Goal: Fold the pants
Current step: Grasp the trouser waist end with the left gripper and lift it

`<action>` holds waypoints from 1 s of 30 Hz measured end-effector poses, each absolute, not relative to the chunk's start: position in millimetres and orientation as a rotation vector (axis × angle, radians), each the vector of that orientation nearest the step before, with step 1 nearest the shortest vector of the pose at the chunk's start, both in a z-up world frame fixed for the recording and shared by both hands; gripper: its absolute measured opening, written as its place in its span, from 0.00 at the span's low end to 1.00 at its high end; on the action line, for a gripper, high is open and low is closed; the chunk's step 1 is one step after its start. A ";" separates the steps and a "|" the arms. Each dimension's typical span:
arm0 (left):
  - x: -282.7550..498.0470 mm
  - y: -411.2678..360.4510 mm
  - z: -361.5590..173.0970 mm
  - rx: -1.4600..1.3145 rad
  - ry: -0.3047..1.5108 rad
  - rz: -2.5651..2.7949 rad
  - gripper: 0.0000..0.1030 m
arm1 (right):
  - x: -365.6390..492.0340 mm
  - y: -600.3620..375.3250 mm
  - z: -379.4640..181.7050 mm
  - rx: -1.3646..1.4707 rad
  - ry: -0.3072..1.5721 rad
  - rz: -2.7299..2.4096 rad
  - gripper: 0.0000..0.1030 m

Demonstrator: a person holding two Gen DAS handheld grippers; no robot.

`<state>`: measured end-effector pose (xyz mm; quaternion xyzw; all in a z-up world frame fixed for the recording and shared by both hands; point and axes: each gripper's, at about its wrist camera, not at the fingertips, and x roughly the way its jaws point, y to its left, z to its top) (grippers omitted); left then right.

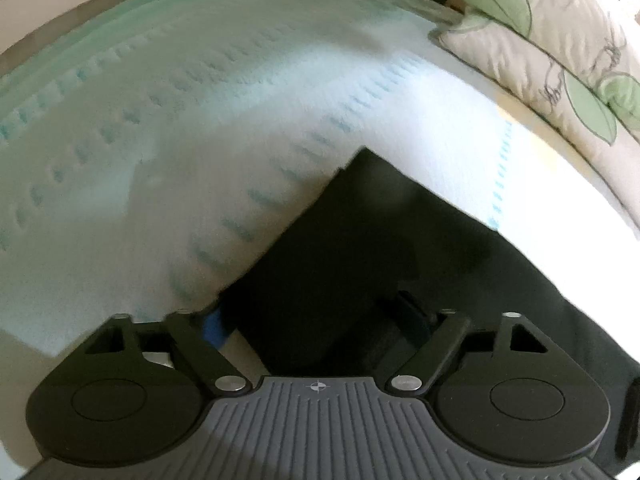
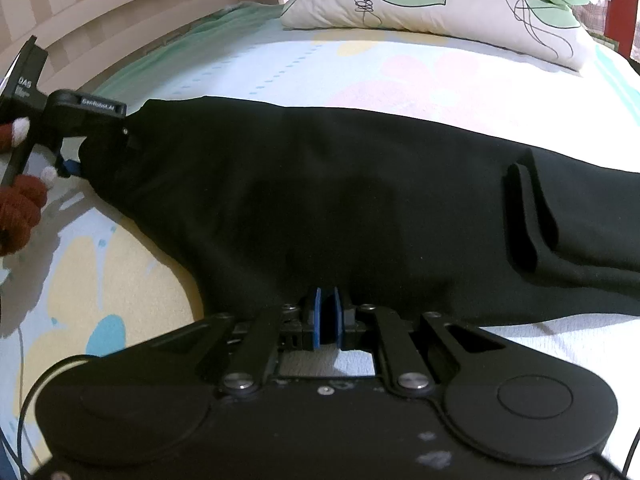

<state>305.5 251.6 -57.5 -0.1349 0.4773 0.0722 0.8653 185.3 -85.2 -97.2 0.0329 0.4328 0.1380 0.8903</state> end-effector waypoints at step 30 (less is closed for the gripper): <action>234.4 151.6 89.1 -0.006 0.673 -0.145 0.17 | 143.5 -62.4 -103.2 0.014 0.842 0.329 0.09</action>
